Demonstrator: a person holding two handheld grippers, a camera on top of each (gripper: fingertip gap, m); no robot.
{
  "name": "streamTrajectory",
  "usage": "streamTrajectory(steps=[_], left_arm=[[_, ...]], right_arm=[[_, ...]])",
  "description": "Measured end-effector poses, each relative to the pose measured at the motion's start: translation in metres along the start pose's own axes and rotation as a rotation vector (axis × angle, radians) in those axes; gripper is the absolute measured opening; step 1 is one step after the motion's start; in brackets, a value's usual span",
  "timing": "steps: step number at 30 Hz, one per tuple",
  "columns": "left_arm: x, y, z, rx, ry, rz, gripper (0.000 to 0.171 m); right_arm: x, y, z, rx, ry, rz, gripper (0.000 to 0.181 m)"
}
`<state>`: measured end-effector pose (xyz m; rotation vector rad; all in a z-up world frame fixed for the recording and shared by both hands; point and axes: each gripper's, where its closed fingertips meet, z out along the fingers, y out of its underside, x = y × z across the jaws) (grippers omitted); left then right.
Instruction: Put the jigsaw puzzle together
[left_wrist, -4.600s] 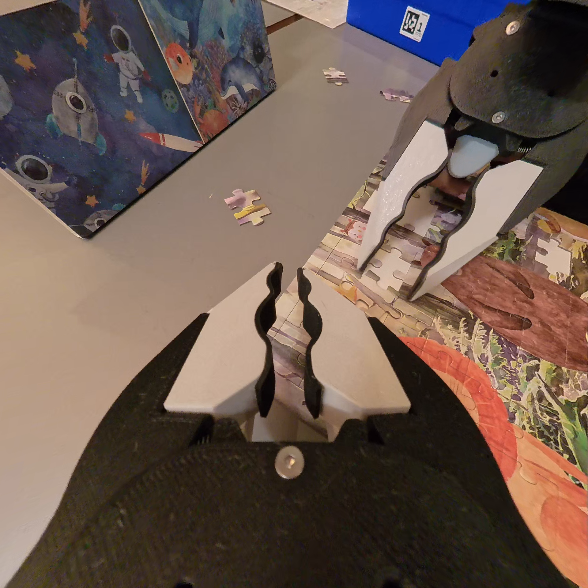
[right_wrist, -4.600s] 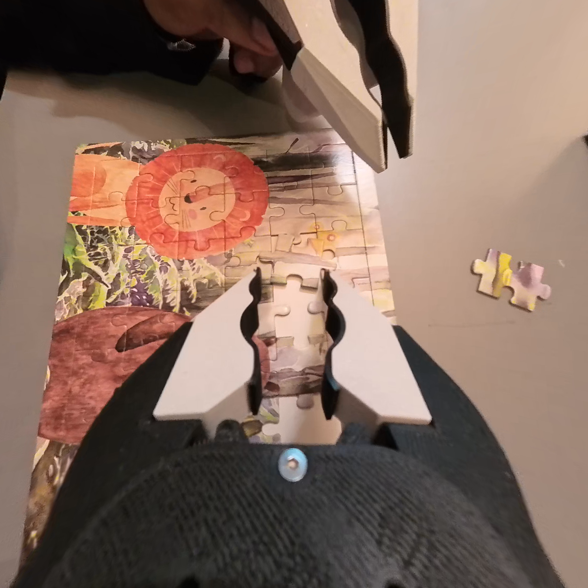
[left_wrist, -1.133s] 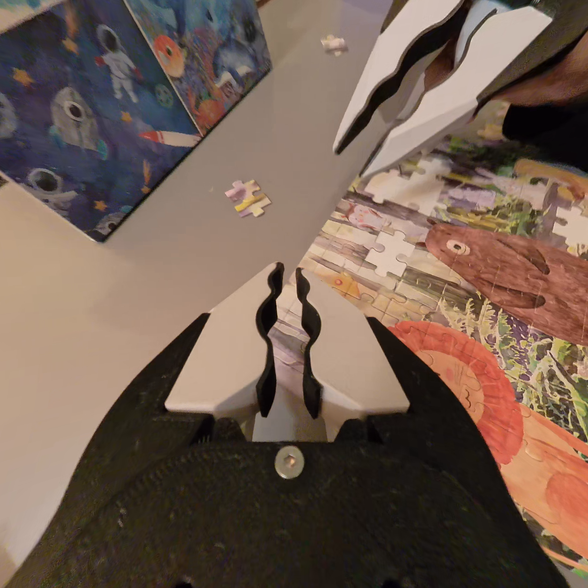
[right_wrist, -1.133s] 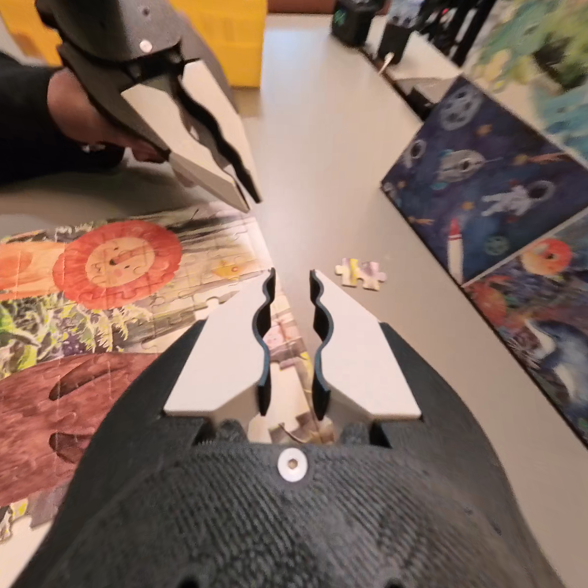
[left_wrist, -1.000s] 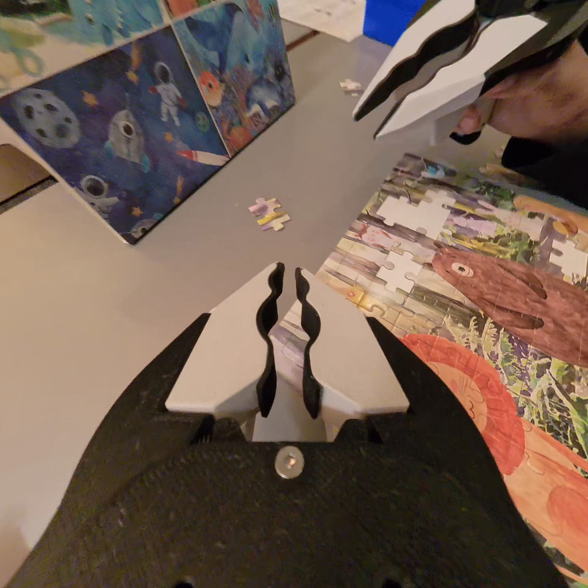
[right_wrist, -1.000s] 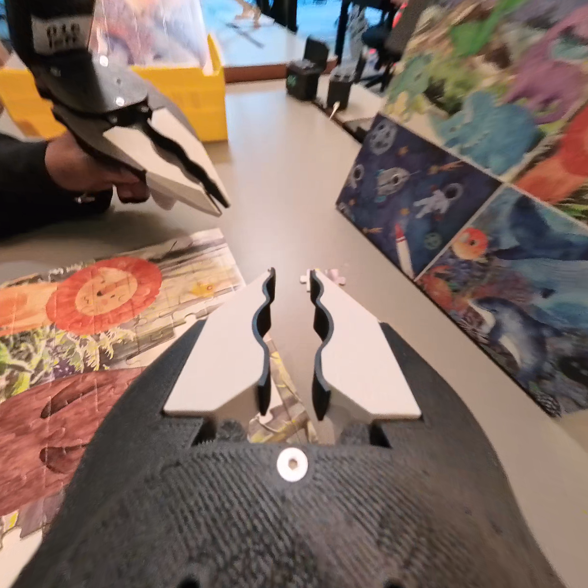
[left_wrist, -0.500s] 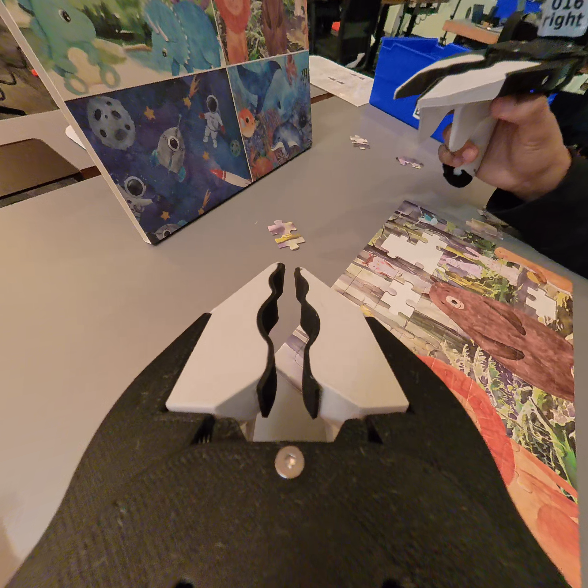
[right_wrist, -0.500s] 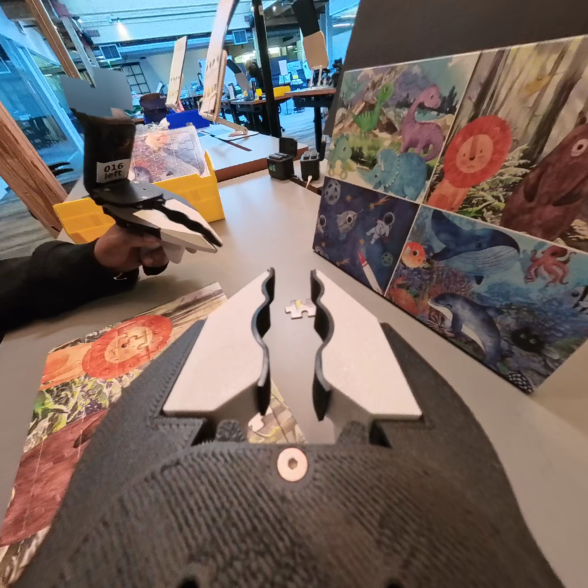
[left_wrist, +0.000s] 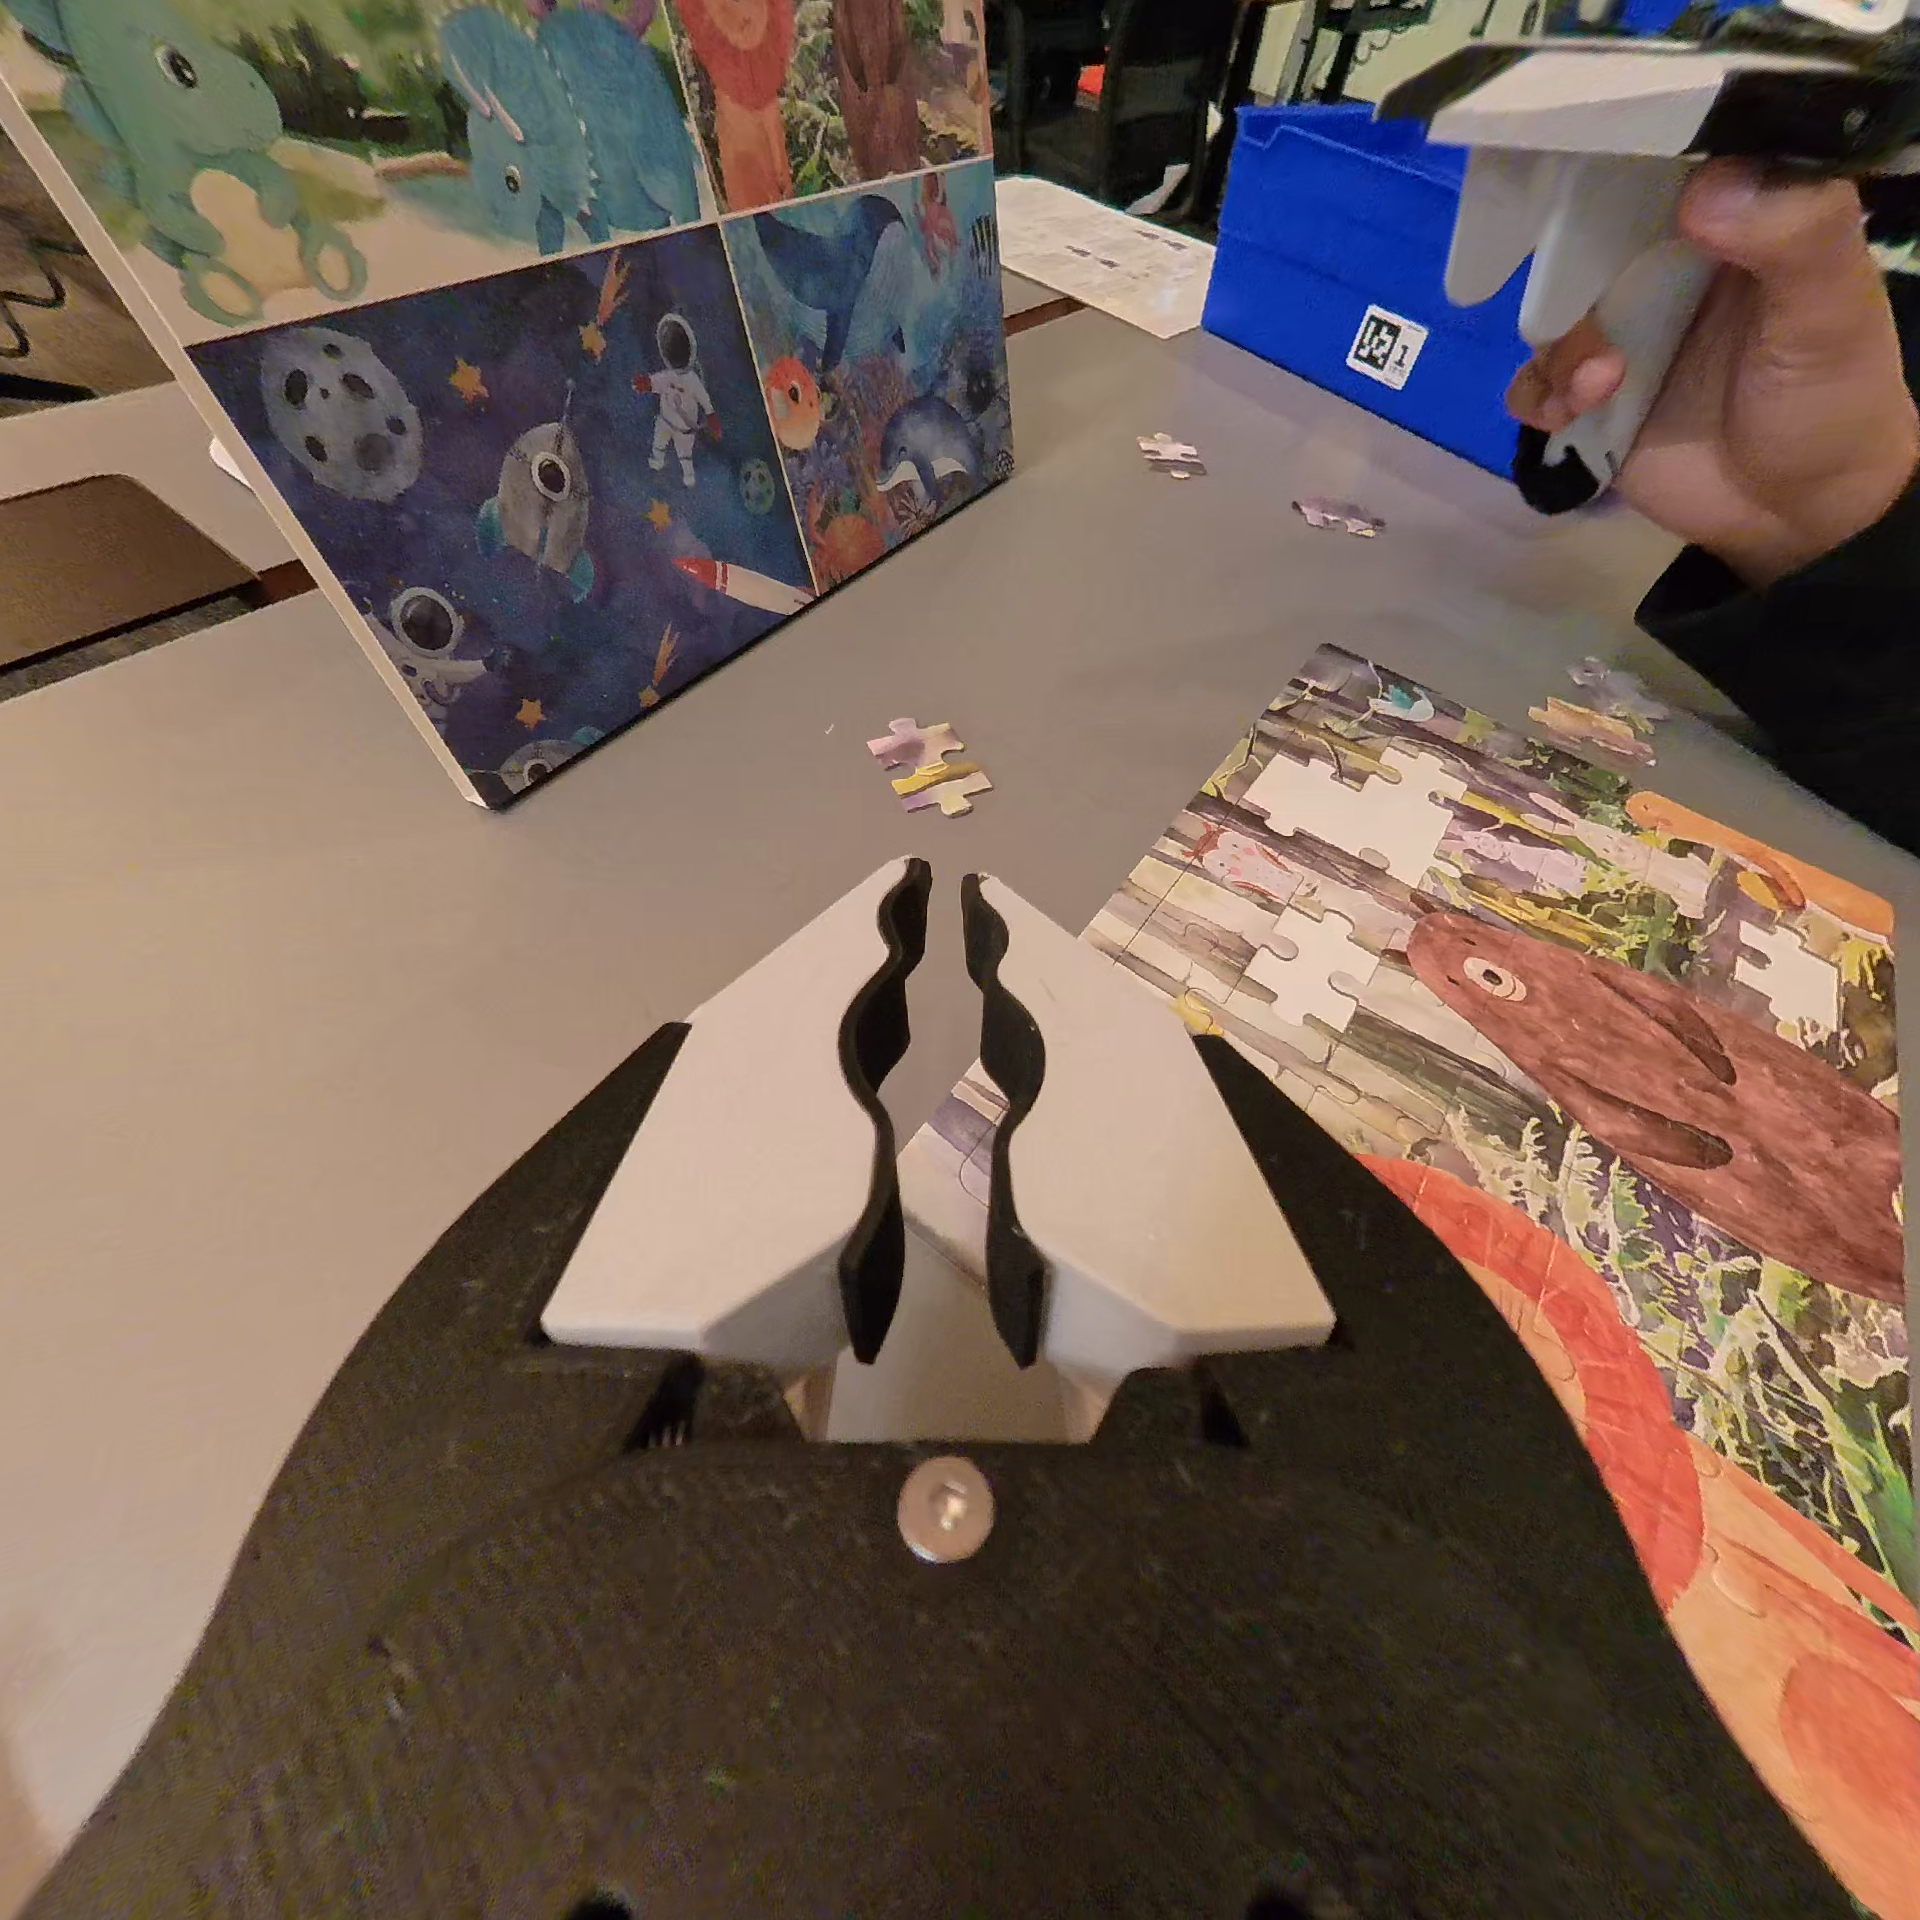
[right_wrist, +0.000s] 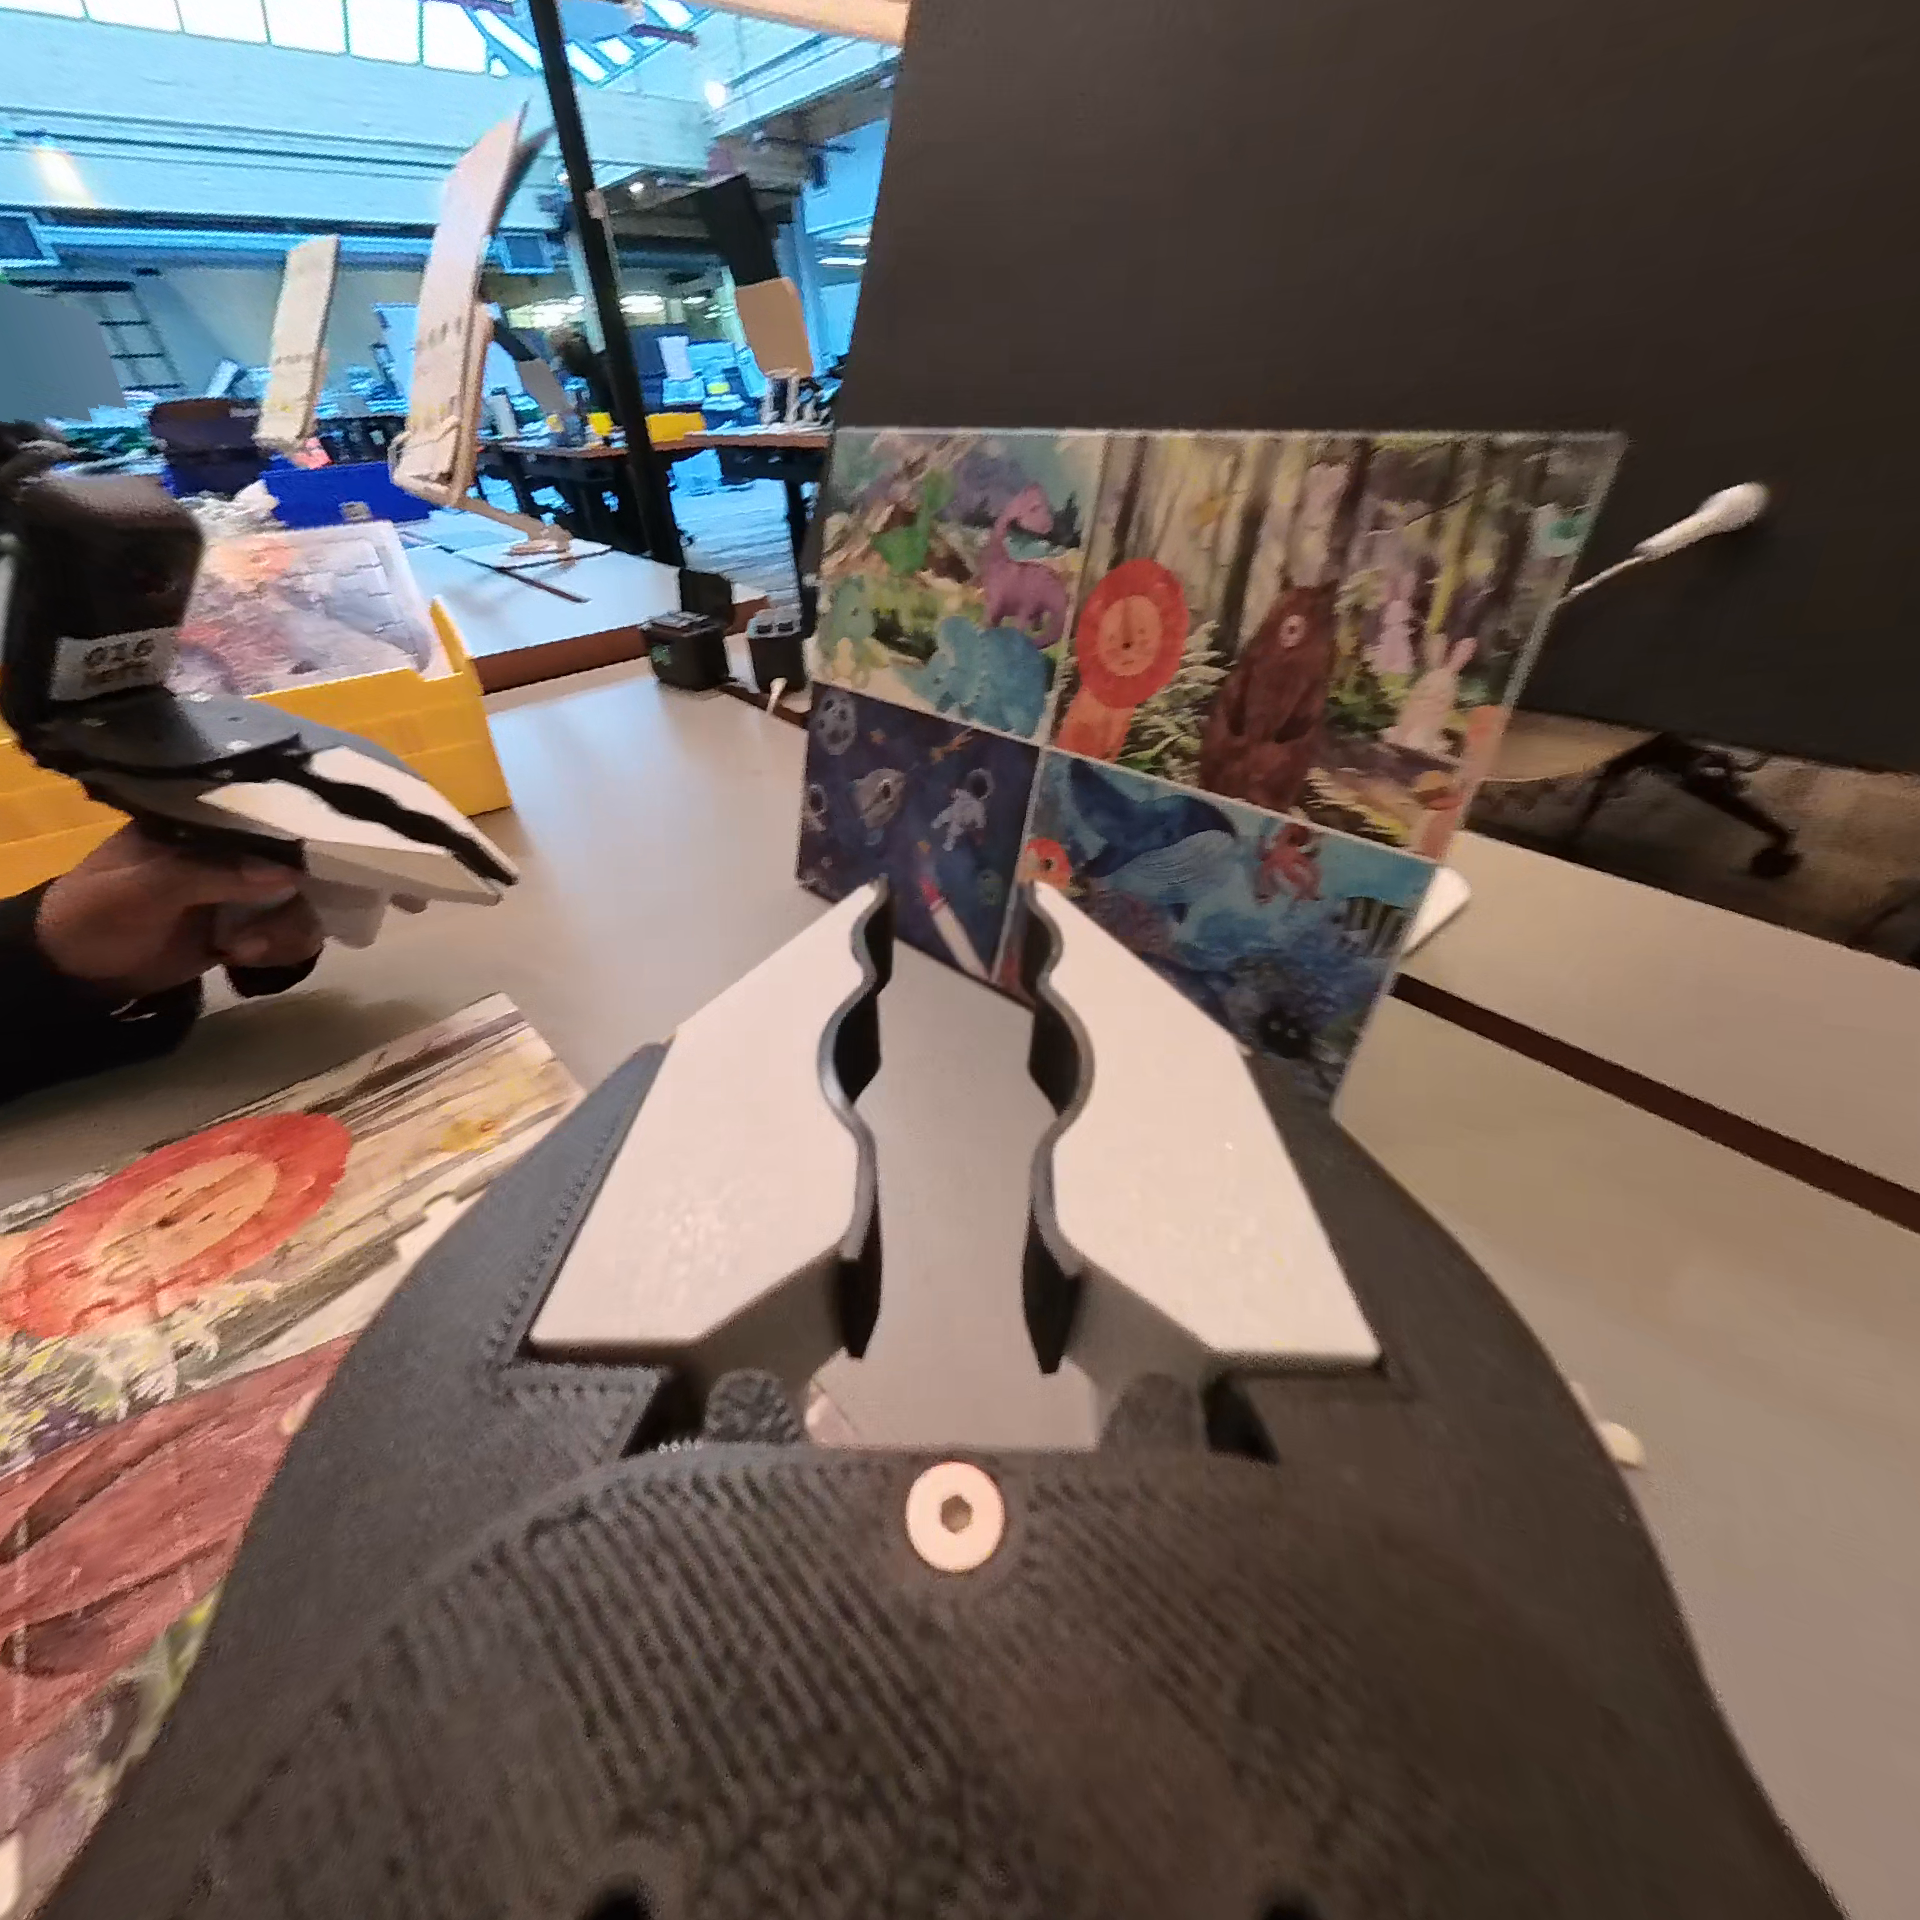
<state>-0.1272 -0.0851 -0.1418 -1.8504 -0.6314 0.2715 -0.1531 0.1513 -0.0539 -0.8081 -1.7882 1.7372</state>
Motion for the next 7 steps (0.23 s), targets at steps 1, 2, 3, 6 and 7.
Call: streamTrajectory(steps=[1,2,3,6,7], left_arm=[[0.0,0.0,0.0,-0.001,-0.001,0.003,0.005],[0.0,0.0,0.0,-0.003,-0.002,0.005,0.005],[0.0,0.0,0.0,-0.004,-0.003,0.008,0.005],[0.001,0.001,0.001,-0.008,-0.003,0.014,0.005],[0.002,0.001,0.001,-0.008,-0.002,0.016,0.005]], right_arm=[[0.006,-0.004,-0.005,0.012,0.026,-0.008,0.022],[0.011,-0.008,-0.01,0.021,0.054,-0.019,0.022],[0.017,-0.011,-0.015,0.026,0.082,-0.036,0.022],[0.037,-0.018,-0.035,0.012,0.19,-0.116,0.022],[0.043,-0.02,-0.042,0.014,0.226,-0.137,0.022]])
